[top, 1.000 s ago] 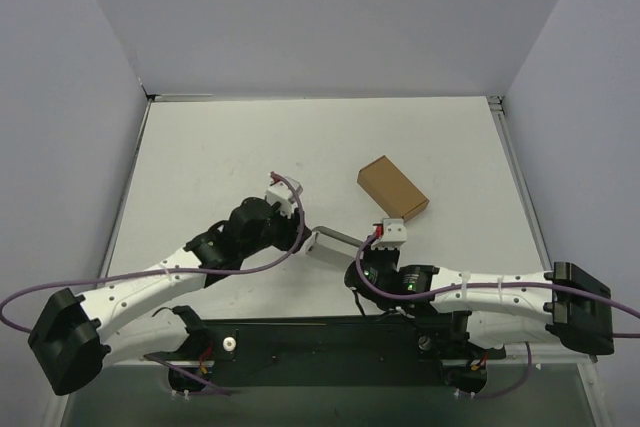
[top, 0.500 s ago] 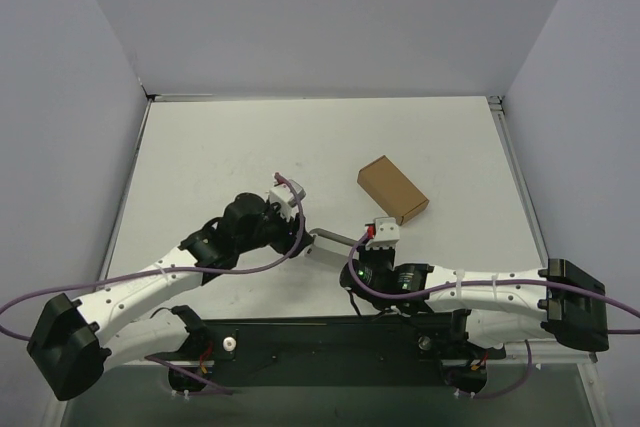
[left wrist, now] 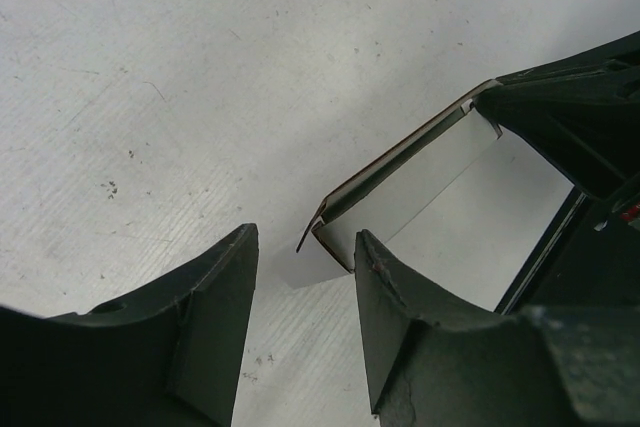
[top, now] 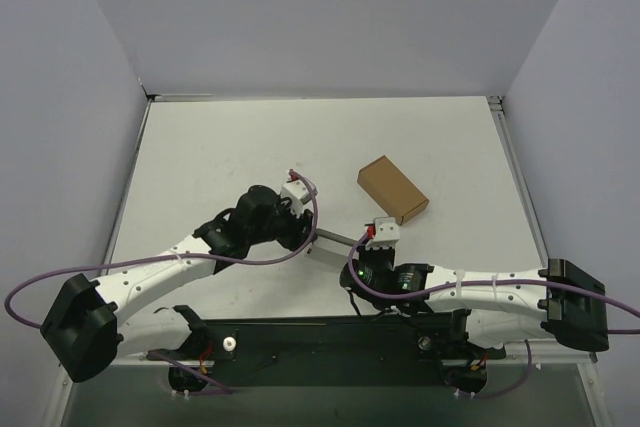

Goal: Fold the paper box

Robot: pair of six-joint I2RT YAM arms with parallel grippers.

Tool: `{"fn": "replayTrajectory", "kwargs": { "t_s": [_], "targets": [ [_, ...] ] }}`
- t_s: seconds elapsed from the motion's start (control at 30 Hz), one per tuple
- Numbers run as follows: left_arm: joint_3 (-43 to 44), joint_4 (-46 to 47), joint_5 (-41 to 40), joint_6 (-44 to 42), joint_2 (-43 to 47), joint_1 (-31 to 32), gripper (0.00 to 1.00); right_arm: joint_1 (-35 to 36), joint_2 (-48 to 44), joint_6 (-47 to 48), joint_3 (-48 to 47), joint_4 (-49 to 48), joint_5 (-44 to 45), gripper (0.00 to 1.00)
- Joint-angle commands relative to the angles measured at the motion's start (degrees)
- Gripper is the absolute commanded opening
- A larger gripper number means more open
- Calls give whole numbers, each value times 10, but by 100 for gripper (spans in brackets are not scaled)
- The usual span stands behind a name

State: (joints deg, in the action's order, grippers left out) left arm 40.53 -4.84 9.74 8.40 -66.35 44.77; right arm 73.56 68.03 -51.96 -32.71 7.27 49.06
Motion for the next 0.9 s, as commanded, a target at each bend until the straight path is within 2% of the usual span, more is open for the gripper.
{"fn": "replayTrajectory", "kwargs": {
  "t_s": [0.0,0.23,0.6,0.73,0.87],
  "targets": [
    [39,28,9,-17,-9,-1,52,4,5,6,5,32,-19,0],
    [42,30,13,-17,-16,-1,43,3,6,8,6,28,-22,0],
    [47,27,20,-19,-31,3,41,3,6,9,7,25,-24,0],
    [46,32,23,-19,-30,3,32,3,7,10,6,24,-24,0],
    [49,24,21,-19,-33,4,28,3,6,11,6,25,-24,0]
  ]
}}
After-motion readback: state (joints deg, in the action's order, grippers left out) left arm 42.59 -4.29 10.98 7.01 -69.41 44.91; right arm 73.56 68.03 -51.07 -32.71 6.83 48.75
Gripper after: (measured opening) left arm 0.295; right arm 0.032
